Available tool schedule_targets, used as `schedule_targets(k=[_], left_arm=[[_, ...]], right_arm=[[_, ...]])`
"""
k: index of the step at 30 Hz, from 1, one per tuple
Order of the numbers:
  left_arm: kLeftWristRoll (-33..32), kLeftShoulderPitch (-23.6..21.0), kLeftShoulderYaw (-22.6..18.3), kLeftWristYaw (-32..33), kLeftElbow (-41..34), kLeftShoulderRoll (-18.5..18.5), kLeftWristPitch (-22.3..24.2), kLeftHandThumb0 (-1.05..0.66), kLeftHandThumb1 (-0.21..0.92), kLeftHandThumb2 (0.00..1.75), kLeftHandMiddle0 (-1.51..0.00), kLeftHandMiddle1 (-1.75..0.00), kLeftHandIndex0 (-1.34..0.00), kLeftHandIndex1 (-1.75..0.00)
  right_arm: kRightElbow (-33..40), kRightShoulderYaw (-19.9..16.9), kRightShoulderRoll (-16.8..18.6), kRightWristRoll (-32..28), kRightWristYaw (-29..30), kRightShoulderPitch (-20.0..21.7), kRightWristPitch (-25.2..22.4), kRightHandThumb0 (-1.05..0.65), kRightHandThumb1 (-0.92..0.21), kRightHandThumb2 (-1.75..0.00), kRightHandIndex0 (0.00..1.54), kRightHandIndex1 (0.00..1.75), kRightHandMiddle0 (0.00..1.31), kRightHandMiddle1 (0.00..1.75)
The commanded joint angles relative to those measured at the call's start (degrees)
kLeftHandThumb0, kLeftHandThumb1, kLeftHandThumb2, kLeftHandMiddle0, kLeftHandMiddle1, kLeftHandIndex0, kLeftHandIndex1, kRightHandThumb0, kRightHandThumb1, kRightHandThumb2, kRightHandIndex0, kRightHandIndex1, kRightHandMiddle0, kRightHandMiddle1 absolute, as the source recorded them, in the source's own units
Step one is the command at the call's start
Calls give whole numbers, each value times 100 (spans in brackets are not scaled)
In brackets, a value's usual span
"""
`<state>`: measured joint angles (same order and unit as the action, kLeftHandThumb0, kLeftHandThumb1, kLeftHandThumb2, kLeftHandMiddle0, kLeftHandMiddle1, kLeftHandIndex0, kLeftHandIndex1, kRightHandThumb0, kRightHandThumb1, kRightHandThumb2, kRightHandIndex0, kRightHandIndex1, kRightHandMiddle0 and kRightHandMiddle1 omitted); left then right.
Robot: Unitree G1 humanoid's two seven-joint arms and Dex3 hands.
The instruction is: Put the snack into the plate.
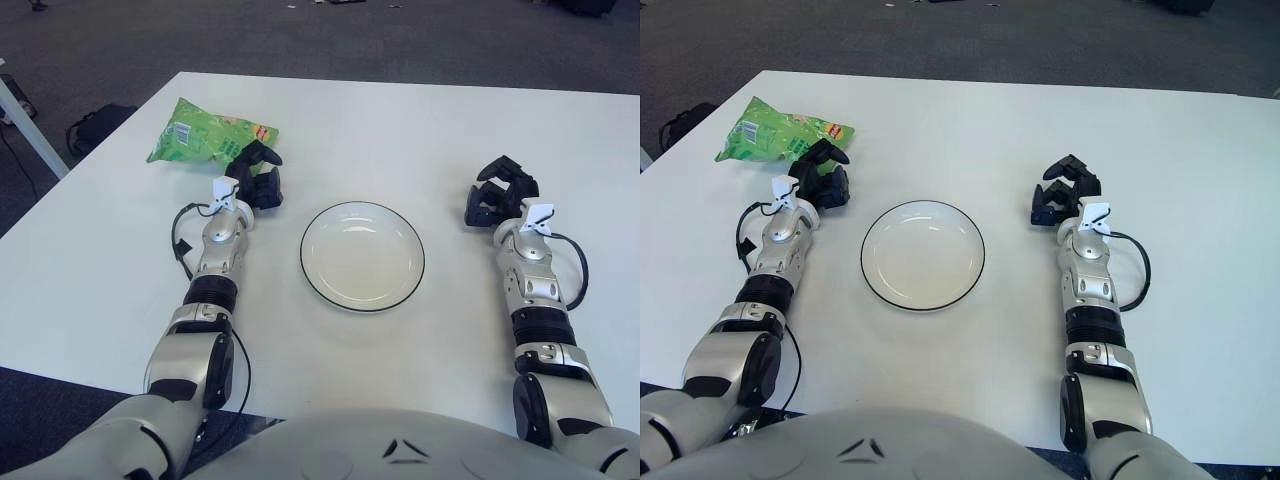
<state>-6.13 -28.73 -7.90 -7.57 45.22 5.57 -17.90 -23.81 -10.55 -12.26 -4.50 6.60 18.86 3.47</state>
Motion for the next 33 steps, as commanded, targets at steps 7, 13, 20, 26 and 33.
schedule_targets(k=[7, 13, 20, 26, 33], left_arm=[[-100, 578, -65, -226, 244, 58, 285, -48, 33, 131, -130, -175, -61, -175], [-207, 712, -142, -380, -91, 221, 514, -48, 33, 131, -130, -175, -60, -175], [-733, 1116, -343, -438, -2502, 668, 2424, -48, 33, 131, -131, -175, -61, -175], [-1094, 1432, -488, -556, -4368, 1094, 3544, -48, 31, 132, -130, -175, -62, -175], [-1067, 1676, -588, -905, -5004, 1524, 3532, -46, 36, 126, -124, -175, -58, -175]], right_arm=[[-129, 181, 346, 94, 37, -321, -388, -1, 7, -175, 89, 175, 70, 171], [-53, 231, 445, 151, 93, -341, -385, -1, 6, -175, 89, 175, 68, 173], [-22, 289, 520, 212, 161, -334, -371, -1, 7, -175, 89, 175, 69, 173], [-122, 325, 511, 241, 170, -247, -376, -1, 6, -175, 89, 175, 69, 173], [-221, 366, 481, 271, 149, -164, -404, -1, 6, -175, 89, 175, 68, 174]])
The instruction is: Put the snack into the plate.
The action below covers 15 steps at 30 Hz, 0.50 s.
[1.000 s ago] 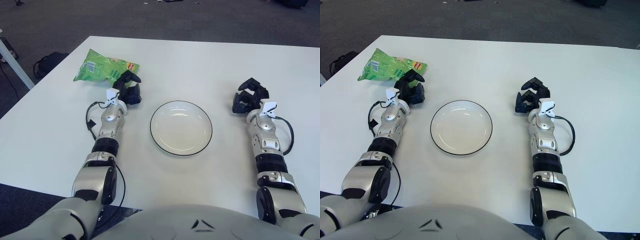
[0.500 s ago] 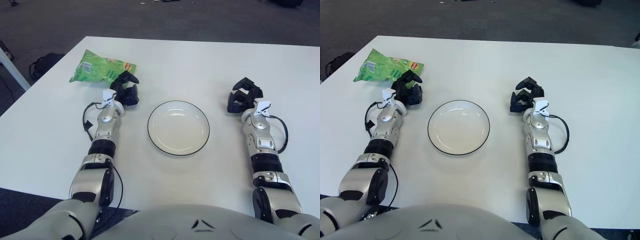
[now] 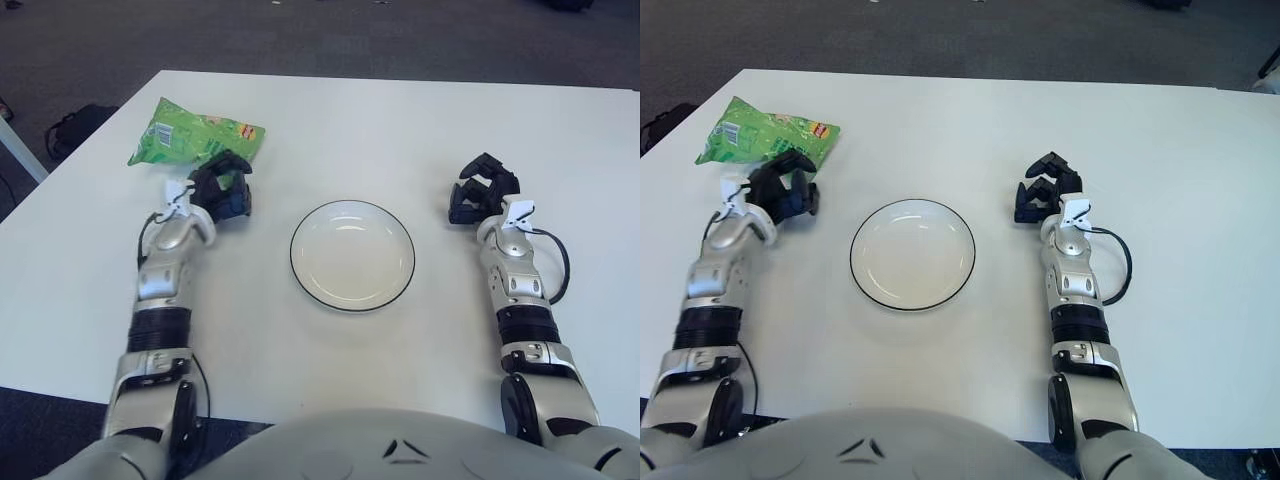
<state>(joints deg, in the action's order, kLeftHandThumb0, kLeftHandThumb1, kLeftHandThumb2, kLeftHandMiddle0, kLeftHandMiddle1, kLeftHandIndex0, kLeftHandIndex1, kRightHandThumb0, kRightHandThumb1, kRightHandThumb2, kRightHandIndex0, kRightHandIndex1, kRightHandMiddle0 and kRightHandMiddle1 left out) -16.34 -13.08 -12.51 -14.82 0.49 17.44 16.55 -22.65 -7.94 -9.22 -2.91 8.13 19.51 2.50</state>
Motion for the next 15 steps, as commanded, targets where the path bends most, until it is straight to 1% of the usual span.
schedule_targets(k=[1, 3, 5, 9, 11, 12, 13, 15], left_arm=[[-17, 128, -137, -187, -594, 371, 69, -46, 38, 124, -122, -175, -56, -175], [126, 150, -124, -161, -724, 459, -42, -45, 40, 122, -120, -175, -55, -175], [445, 166, -67, -97, -928, 641, -277, -45, 41, 120, -118, -175, -53, -175], [1055, 196, 13, -49, -948, 905, -912, -44, 44, 116, -112, -175, -51, -175], [1515, 191, 79, 62, -790, 1057, -1495, -44, 45, 115, -111, -175, -51, -175], [1943, 175, 154, 284, -657, 1155, -1942, -44, 45, 115, -110, -175, -50, -175], [2244, 163, 205, 445, -556, 1217, -2261, -44, 45, 115, -110, -175, -50, -175], [3210, 63, 445, 1082, -465, 1326, -2716, -44, 46, 114, -110, -175, -50, -175]], right_arm=[[-352, 108, 173, 111, -9, -219, -308, -1, 6, -175, 89, 175, 68, 174], [-385, 114, 161, 113, -29, -199, -305, -1, 6, -175, 89, 175, 68, 174], [-398, 125, 134, 120, -57, -184, -317, -1, 6, -175, 89, 175, 68, 174], [-420, 139, 98, 116, -89, -166, -335, -1, 6, -175, 89, 175, 68, 174], [-441, 139, 83, 109, -104, -160, -332, -1, 6, -175, 89, 175, 68, 174], [-457, 138, 78, 109, -109, -159, -320, -1, 6, -175, 89, 175, 68, 174], [-468, 136, 75, 110, -113, -158, -311, -1, 6, -175, 89, 175, 67, 174], [-493, 134, 66, 112, -120, -155, -288, -1, 6, -175, 89, 175, 67, 174]])
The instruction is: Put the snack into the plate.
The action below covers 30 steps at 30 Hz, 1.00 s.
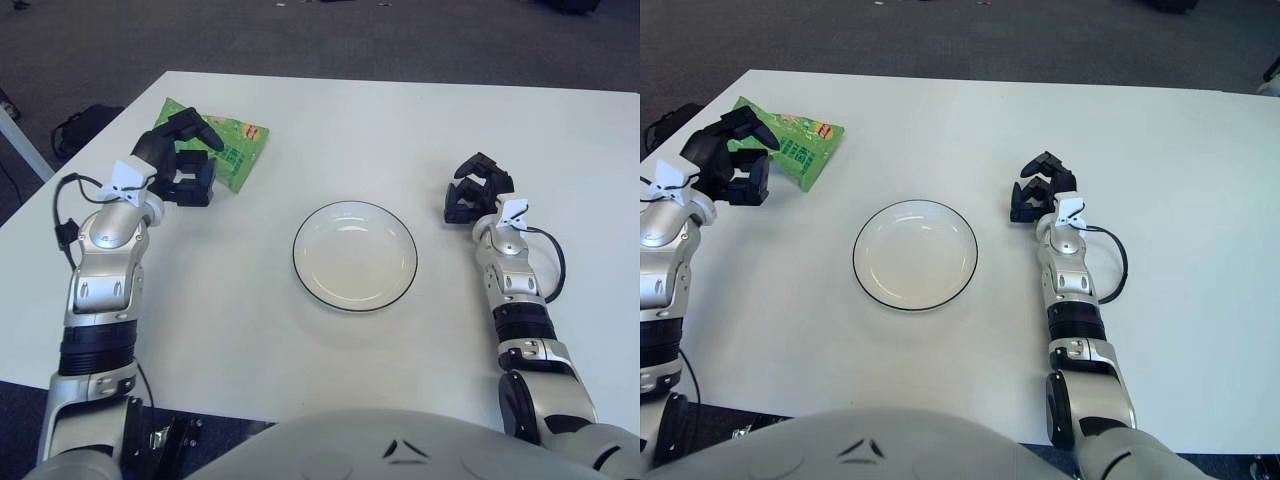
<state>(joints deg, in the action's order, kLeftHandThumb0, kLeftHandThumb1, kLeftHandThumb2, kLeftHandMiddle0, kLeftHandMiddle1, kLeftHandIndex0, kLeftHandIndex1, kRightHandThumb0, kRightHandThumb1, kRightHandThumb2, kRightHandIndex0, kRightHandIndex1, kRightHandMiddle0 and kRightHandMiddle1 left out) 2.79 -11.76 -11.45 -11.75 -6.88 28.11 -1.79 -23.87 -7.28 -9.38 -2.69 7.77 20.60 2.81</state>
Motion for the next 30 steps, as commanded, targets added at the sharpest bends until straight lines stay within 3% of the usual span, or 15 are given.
schedule_targets(k=[1, 9, 11, 13, 14, 16, 17, 18, 21, 26, 30], left_arm=[[1589, -109, 413, 973, 291, 275, -975, -43, 46, 114, -111, -175, -50, -175], [3474, -295, 729, 2371, 888, 763, -1297, -42, 51, 108, -106, -175, -46, -175], [3940, -385, 849, 2615, 1085, 931, -1220, -41, 57, 99, -97, -175, -41, -175], [4395, -497, 1000, 2692, 1102, 1049, -1047, -39, 66, 86, -76, -175, -36, -173], [4506, -530, 1038, 2715, 1110, 1069, -1009, -39, 68, 83, -72, -175, -35, -173], [4722, -854, 1216, 2508, 1299, 1186, -909, -38, 74, 74, -59, -173, -33, -171], [4806, -985, 1293, 2422, 1376, 1234, -876, -41, 73, 70, -44, -166, -25, -165], [4921, -1089, 1380, 2347, 1437, 1301, -866, -46, 62, 80, -32, -154, -16, -156], [5173, -1238, 1579, 2314, 1558, 1469, -916, -52, 44, 95, -16, -133, -5, -138], [5500, -1595, 1956, 2320, 1940, 1709, -1095, -55, 34, 102, -6, -117, -1, -125], [5869, -2224, 2458, 2435, 2759, 1806, -1325, -59, 32, 100, -1, -83, 0, -104]], right_arm=[[-379, 66, 77, 89, -87, -262, -312, -1, 6, -175, 89, 175, 67, 174], [-436, 66, 42, 75, -146, -249, -319, -1, 6, -175, 89, 175, 67, 174], [-442, 70, 35, 74, -168, -250, -327, -1, 6, -175, 89, 175, 67, 175], [-456, 71, 26, 68, -203, -244, -339, -1, 5, -174, 88, 175, 67, 175], [-460, 70, 24, 66, -213, -241, -342, -1, 5, -174, 88, 175, 66, 175], [-496, 66, 13, 63, -247, -231, -333, -1, 5, -174, 88, 175, 66, 175], [-507, 65, 9, 63, -260, -228, -330, -1, 5, -174, 88, 175, 66, 175], [-521, 65, 3, 63, -277, -224, -320, -1, 5, -174, 88, 175, 66, 175], [-555, 73, -13, 71, -309, -215, -287, -1, 5, -174, 88, 175, 67, 175], [-580, 96, -33, 101, -368, -215, -257, -1, 6, -175, 89, 175, 67, 175], [-586, 127, -58, 133, -403, -225, -253, -1, 6, -175, 89, 175, 67, 175]])
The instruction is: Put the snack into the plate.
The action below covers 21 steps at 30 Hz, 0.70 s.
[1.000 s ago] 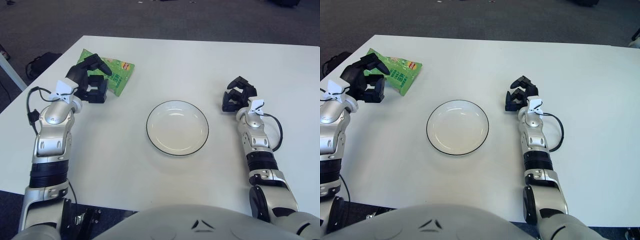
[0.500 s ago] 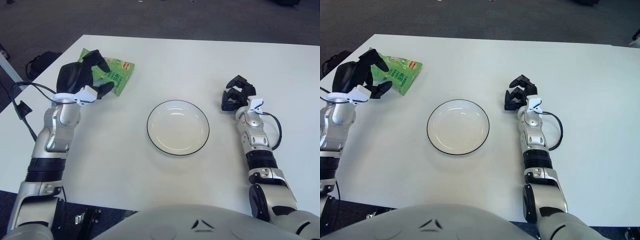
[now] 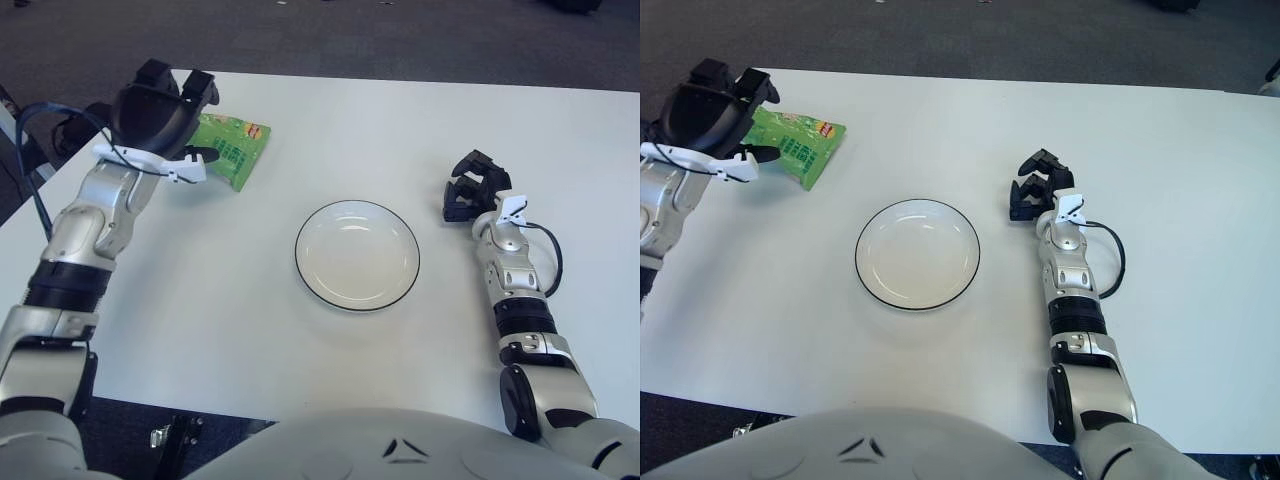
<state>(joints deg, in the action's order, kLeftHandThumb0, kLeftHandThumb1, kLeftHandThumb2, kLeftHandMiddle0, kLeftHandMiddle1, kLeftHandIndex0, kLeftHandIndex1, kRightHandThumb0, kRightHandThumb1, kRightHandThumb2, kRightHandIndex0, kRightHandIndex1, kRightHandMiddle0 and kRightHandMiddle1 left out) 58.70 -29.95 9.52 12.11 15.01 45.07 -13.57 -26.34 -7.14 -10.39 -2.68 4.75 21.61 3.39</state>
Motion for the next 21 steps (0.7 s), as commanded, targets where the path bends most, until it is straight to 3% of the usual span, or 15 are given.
schedule_targets(k=[1, 2, 4, 7, 10, 16, 21], left_arm=[[359, -556, 479, 105, 787, 110, -192, -62, 32, 98, -1, -73, 0, -97], [582, -865, 728, 273, 1318, 93, -267, -63, 32, 97, -1, -69, 0, -94], [895, -1309, 1099, 567, 2114, 62, -367, -74, 40, 87, 0, -43, 0, -74], [1200, -1853, 1531, 946, 3080, 12, -484, -81, 45, 80, 0, -25, 0, -58], [1261, -2061, 1743, 1007, 3261, 66, -655, -89, 51, 71, 0, -8, 0, -40], [1355, -2558, 2232, 1096, 3747, 112, -1123, -99, 60, 59, 0, -1, 0, -12], [1365, -2976, 2656, 888, 4297, 31, -1582, -103, 66, 48, 0, 0, 0, -2]], right_arm=[[-344, 118, 37, 140, -104, -328, -311, -1, 6, -175, 89, 175, 67, 175], [-352, 127, 28, 153, -104, -326, -314, -1, 6, -175, 89, 175, 67, 175], [-364, 139, 16, 167, -104, -324, -317, -1, 6, -175, 89, 175, 67, 175], [-375, 146, 8, 168, -109, -321, -339, -1, 6, -175, 89, 175, 67, 175], [-383, 152, -1, 163, -116, -312, -371, -1, 6, -175, 89, 175, 67, 175], [-394, 177, -23, 159, -136, -301, -419, -1, 6, -175, 89, 175, 66, 175], [-366, 217, -40, 173, -154, -320, -437, -1, 6, -175, 89, 175, 67, 174]])
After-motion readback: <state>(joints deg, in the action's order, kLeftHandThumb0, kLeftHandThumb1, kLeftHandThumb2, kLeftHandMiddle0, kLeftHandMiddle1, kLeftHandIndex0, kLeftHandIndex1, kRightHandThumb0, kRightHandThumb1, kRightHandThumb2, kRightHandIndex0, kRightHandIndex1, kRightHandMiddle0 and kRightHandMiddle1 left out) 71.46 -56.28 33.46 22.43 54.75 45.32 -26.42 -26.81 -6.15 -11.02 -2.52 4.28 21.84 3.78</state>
